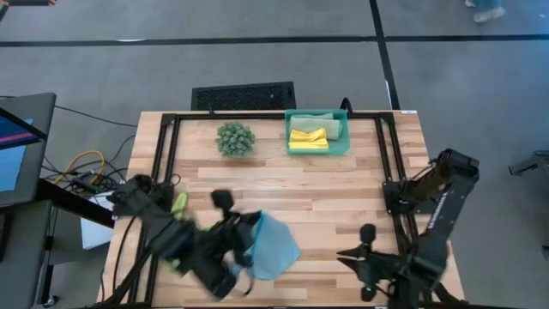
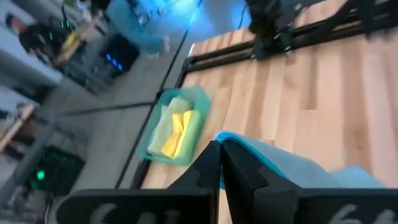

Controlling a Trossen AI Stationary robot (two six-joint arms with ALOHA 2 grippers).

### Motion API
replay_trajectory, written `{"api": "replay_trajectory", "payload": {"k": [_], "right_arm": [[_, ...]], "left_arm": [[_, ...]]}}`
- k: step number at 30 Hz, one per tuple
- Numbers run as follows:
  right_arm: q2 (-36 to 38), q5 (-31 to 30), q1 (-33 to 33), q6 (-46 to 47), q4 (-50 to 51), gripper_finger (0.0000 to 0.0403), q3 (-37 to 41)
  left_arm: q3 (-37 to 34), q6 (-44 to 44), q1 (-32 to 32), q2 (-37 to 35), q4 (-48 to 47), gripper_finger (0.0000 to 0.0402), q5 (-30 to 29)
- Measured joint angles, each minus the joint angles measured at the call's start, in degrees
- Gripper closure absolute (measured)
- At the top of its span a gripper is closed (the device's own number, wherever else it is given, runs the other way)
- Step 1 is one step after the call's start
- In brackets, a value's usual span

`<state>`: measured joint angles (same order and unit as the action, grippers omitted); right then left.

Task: Roll microfiber towels into tight, uniform cylinder then place into a basket
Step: Roll the blue microfiber cloth

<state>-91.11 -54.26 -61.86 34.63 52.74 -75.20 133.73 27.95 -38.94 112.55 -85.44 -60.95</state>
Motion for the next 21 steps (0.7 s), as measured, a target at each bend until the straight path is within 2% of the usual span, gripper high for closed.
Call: {"api": "replay_trajectory", "payload": {"k": [4,8,10,13,16,21], "right_arm": [[-0.03,3.43,2.64,-2.98,-15.62,0.0265,11.0],[-0.22,11.46,6.77,-11.79,-36.9,0.0223,20.97],[-1.5,17.39,10.12,-16.23,-47.45,0.0206,24.47],[-4.78,25.06,14.58,-21.57,-57.95,0.0188,26.2],[-9.35,30.22,18.32,-25.87,-62.6,0.0183,25.32],[-15.27,28.21,22.51,-29.49,-60.35,0.019,20.23]], "left_arm": [[-0.01,-7.92,6.86,0.02,5.95,0.0401,6.49],[-0.02,-14.43,13.82,0.02,10.56,0.0401,15.36],[-0.02,-16.0,17.15,0.02,10.8,0.0401,16.67],[-0.02,-16.72,21.53,0.02,9.61,0.0401,16.73],[-0.02,-16.28,24.96,0.02,7.06,0.0401,16.72],[-1.15,-14.83,28.08,-0.07,3.89,0.0401,16.51]]}}
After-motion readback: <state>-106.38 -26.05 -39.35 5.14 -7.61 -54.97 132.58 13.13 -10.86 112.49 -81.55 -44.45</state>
